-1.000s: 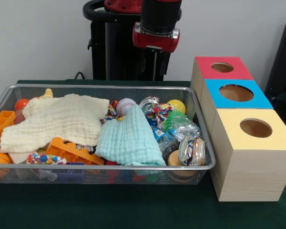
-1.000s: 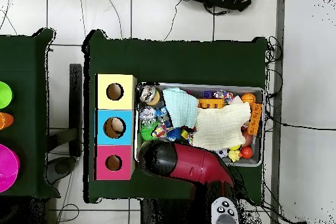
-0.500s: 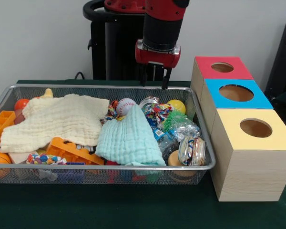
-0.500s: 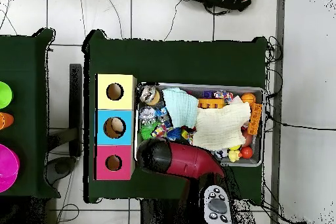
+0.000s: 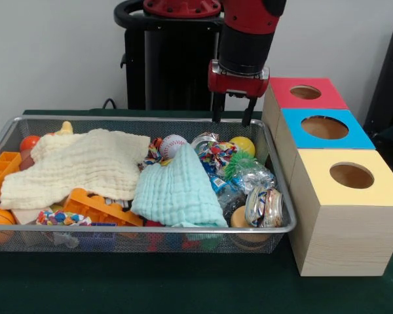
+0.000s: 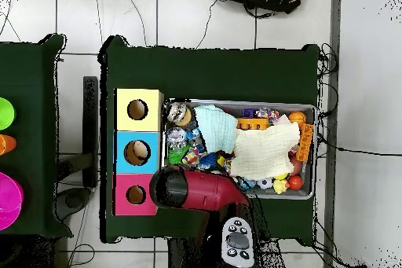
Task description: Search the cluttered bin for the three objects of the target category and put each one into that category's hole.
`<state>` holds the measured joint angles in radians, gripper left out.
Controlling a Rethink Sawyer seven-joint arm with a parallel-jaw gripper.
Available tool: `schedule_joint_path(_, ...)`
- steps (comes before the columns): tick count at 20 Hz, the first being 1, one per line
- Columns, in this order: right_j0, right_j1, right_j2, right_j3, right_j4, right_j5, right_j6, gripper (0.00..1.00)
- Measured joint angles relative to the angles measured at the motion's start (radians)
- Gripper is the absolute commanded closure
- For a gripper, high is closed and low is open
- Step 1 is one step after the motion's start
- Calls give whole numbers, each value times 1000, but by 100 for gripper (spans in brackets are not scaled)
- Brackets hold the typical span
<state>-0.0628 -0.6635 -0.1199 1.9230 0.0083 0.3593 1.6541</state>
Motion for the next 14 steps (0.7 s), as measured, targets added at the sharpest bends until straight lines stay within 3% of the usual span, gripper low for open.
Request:
schedule_joint_path(8,-42,37,11,1,29,-118,0,0)
schedule_joint_path(14,-72,76,25,-1,87,-127,0,0)
